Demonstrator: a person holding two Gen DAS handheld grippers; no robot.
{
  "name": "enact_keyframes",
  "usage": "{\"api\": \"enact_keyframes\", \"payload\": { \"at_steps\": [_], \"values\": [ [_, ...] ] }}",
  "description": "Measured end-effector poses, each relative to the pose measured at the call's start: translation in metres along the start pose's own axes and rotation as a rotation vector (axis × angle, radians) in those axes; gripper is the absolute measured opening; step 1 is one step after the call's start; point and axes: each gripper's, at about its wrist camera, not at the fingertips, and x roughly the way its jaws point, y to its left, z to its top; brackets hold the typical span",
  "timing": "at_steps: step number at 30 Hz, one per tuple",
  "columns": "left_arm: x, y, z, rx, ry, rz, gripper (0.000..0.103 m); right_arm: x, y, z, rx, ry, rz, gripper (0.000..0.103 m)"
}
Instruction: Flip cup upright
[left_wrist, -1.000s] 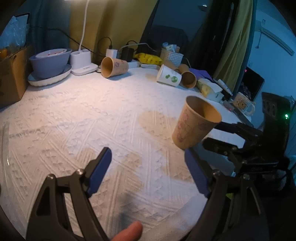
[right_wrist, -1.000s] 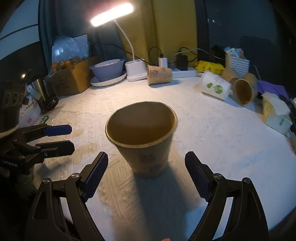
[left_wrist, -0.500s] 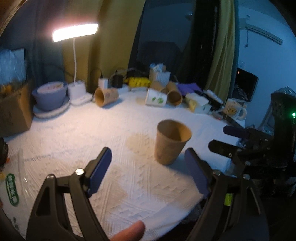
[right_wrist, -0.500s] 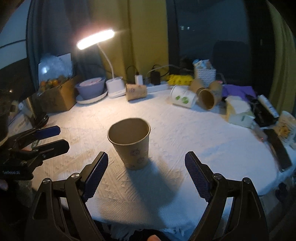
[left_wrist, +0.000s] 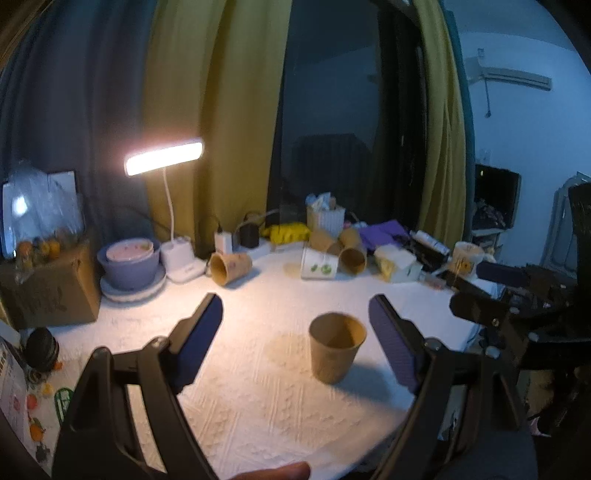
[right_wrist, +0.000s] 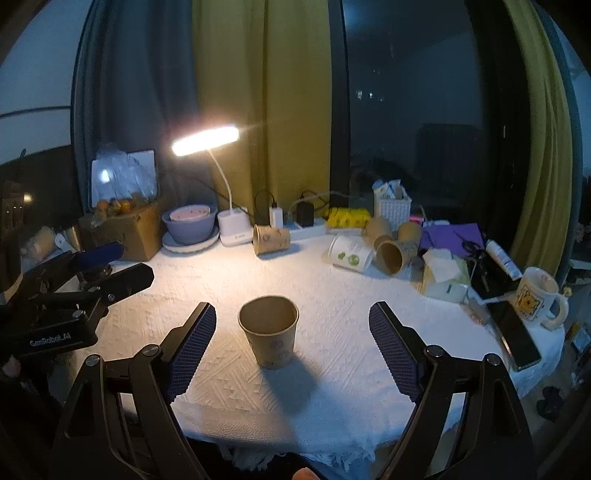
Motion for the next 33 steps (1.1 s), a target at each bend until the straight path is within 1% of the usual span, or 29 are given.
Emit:
{"api": "enact_keyframes", "payload": {
  "at_steps": [7, 13, 33],
  "values": [
    [-0.02, -0.008, 0.015, -0.019, -0.071, -0.028, 0.083, -0.031, -0.002, 0.015, -0.01, -0.077, -0.021, 0.087],
    [-0.031, -0.008, 0.02, -0.024, -0.111, -0.003, 0.083, -0.044, -0.006, 0.02, -0.005, -0.114, -0.031, 0.087],
    [-0.026, -0.013, 0.016, -0.028, -0.093, -0.032, 0.083, -0.038, -0.005, 0.015, 0.001, -0.093, -0.031, 0.087]
  ]
}}
